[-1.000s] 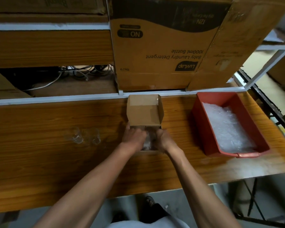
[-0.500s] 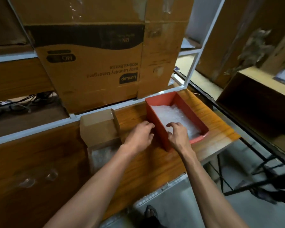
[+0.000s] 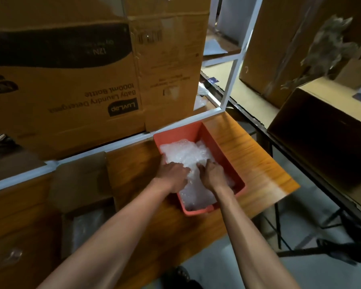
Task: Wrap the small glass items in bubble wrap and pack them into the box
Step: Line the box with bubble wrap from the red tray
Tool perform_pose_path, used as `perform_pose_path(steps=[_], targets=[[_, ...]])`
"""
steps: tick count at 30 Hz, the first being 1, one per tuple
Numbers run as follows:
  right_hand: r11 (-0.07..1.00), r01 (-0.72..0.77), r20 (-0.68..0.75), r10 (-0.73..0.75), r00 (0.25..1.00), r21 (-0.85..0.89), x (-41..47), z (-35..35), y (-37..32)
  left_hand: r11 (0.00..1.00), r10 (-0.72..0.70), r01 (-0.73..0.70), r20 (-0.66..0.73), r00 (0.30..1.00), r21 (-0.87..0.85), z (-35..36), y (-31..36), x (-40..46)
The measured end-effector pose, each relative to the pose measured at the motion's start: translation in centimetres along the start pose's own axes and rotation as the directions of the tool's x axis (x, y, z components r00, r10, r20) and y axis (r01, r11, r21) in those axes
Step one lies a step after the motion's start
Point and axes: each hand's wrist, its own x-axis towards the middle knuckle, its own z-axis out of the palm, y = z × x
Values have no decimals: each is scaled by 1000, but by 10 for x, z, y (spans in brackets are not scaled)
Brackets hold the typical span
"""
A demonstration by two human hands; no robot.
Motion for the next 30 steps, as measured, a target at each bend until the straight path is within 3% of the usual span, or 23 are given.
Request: perform_pose_path(steps=[5,9,12,15,17,19,21,23,27,30], targets=[[974,-95,4,96,995,204,19,-11,1,988,-23,18,-29,999,-153,-6,1,9],[890,-186,128,145,981,417,31,-19,5,949,-54,15,-115,992,-314,-11,-3,11],[612,-292,249,157,956,735,29,-26,1,774,-228,15,-256,939,-633,-7,-6,17],[459,-266,278,42,960,848,19,-45,-4,590,-452,2,-329,829,-807,-6,-6,25],[415,-244,283,-33,959,876,12,-56,-4,448,-561,21,-263,785,-894,-11,-1,25],[399,-223,271,-65,960,889,5,-62,-1,238,-613,26,-130,780,-971,-17,3,27],[409,-189,249,-97,964,893,-1,-62,3,-35,-572,53,64,818,-998,-19,2,33],[422,-178,245,-111,963,889,-8,-63,6,-227,-492,90,194,849,-970,-18,-1,38],[440,-161,256,-166,952,884,-20,-63,13,-256,-389,122,218,895,-959,-16,-1,37],[344,-170,239,-168,956,924,-24,-60,16,-284,-352,170,267,897,-944,-9,0,40]])
